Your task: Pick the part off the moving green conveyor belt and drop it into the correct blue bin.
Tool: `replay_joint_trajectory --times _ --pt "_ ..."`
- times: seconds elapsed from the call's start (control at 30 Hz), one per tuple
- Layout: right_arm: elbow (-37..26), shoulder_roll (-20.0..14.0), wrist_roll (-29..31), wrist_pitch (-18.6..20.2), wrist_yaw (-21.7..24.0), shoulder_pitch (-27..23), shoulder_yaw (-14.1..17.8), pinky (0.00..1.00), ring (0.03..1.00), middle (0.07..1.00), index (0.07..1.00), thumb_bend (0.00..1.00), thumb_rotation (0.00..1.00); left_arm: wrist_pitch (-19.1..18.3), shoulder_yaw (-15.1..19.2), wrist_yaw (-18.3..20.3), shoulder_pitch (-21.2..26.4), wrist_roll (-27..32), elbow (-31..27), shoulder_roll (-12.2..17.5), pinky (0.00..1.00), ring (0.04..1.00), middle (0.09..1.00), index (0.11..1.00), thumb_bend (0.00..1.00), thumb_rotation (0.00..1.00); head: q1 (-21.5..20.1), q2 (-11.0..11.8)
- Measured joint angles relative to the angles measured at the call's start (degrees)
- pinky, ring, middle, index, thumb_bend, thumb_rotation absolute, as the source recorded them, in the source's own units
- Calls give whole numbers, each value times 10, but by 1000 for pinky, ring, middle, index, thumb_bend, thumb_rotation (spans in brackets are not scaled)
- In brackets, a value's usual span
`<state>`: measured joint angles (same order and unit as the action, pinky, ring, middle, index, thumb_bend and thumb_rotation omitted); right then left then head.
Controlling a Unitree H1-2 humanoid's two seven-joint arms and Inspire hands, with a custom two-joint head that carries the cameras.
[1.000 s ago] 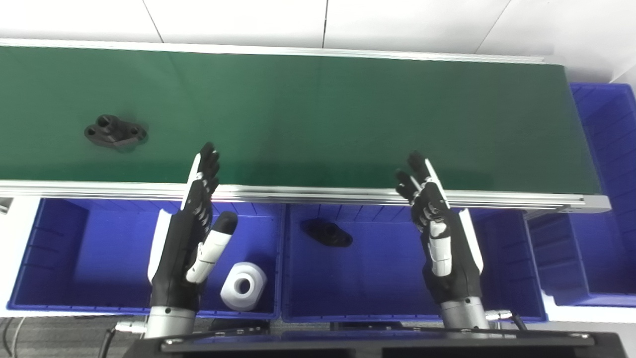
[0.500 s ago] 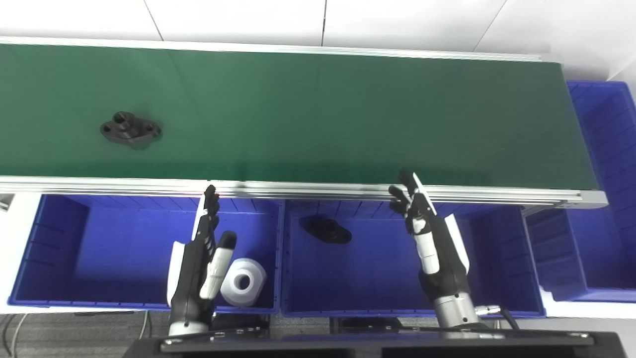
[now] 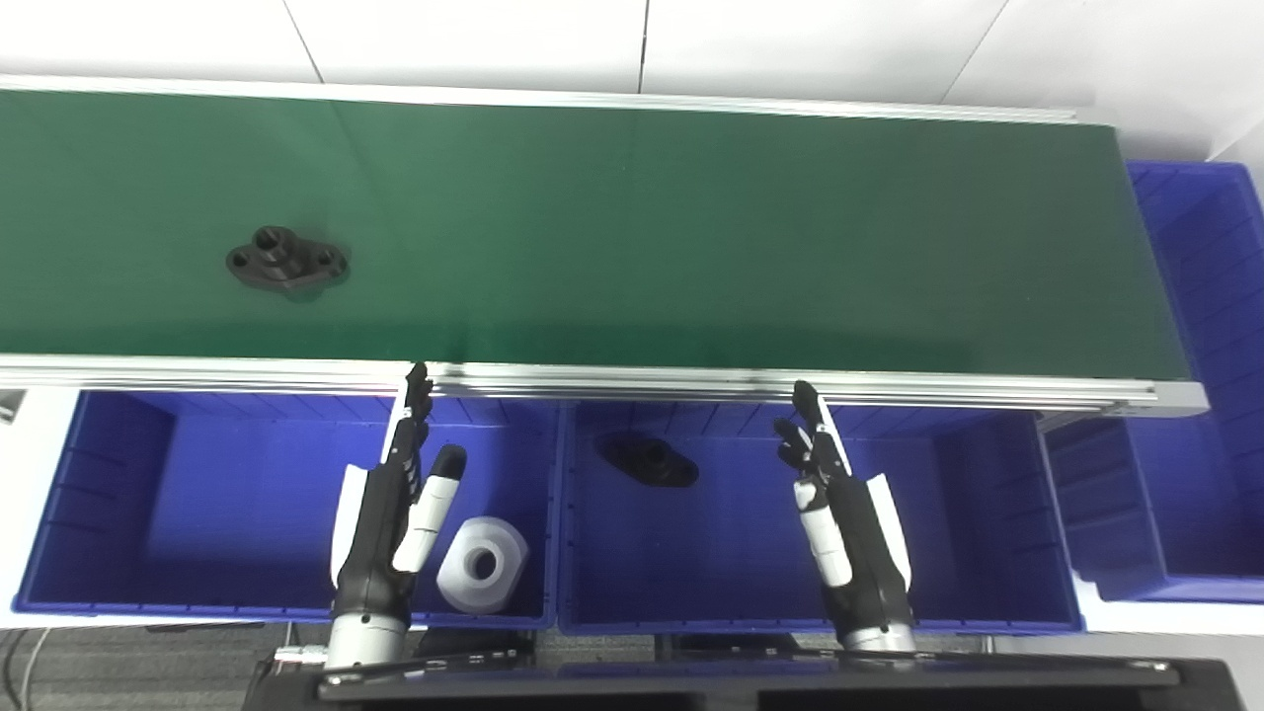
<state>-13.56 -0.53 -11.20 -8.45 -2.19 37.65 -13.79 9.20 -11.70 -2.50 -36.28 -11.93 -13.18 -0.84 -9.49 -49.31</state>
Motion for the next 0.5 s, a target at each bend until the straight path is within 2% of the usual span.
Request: replay_joint_trajectory --times 0.17,0.37,0.5 --pt "19 1 -6 -14 -7 0 2 938 955 1000 999 875 1000 17 -2 0 4 0 0 1 983 997 1000 1000 688 925 -3 7" --pt "23 1 0 -28 -8 1 6 952 959 1000 999 867 1000 17 -5 4 4 0 0 1 987 998 1000 1000 693 928 -3 10" --pt "36 3 1 -39 -9 0 7 956 957 1000 998 850 1000 21 -5 7 4 2 0 1 998 1000 1000 1000 706 923 -2 25"
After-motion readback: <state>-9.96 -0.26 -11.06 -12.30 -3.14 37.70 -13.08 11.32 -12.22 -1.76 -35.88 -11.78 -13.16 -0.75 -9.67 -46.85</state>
